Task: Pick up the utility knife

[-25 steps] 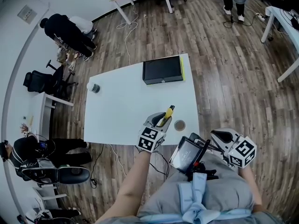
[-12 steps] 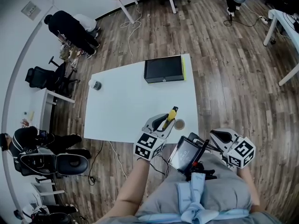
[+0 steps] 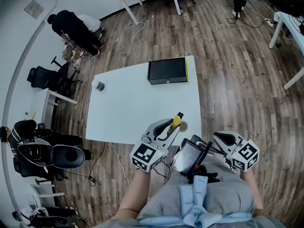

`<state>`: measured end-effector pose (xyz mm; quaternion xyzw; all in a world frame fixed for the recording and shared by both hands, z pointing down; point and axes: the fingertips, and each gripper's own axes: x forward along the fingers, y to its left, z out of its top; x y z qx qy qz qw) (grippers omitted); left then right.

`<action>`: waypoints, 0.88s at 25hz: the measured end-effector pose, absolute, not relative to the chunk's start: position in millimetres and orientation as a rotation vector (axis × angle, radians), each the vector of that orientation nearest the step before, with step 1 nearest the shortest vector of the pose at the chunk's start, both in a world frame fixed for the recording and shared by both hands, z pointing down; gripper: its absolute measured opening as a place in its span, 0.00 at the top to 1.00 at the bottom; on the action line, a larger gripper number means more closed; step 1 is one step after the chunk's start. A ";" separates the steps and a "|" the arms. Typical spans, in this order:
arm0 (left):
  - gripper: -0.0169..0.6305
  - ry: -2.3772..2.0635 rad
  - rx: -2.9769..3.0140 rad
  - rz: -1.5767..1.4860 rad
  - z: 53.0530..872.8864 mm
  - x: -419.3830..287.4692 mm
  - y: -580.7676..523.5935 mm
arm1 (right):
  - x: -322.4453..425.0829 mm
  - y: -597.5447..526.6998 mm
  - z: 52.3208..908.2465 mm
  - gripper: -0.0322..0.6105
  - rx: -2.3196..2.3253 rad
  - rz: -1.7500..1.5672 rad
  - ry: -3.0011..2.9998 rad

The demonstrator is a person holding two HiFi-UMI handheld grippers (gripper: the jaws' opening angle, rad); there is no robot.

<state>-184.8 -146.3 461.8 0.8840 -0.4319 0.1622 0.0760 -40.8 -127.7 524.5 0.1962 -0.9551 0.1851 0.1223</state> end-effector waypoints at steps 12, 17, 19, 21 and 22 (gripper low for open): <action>0.78 -1.285 2.726 0.234 411.4 -175.6 -139.0 | -43.0 -127.7 518.5 0.90 0.540 0.526 -2.802; 0.78 -1.273 2.754 0.080 386.0 -175.5 -138.6 | -45.3 -127.6 517.5 0.90 0.533 0.525 -2.799; 0.78 -1.275 2.758 0.074 384.6 -175.2 -138.6 | -45.7 -126.7 517.9 0.90 0.531 0.514 -2.801; 0.78 -1.277 2.758 0.078 384.2 -175.1 -138.4 | -46.2 -126.4 515.6 0.90 0.528 0.490 -2.802; 0.78 -1.279 2.756 0.080 383.9 -175.2 -138.4 | -46.3 -126.8 513.9 0.90 0.526 0.477 -2.802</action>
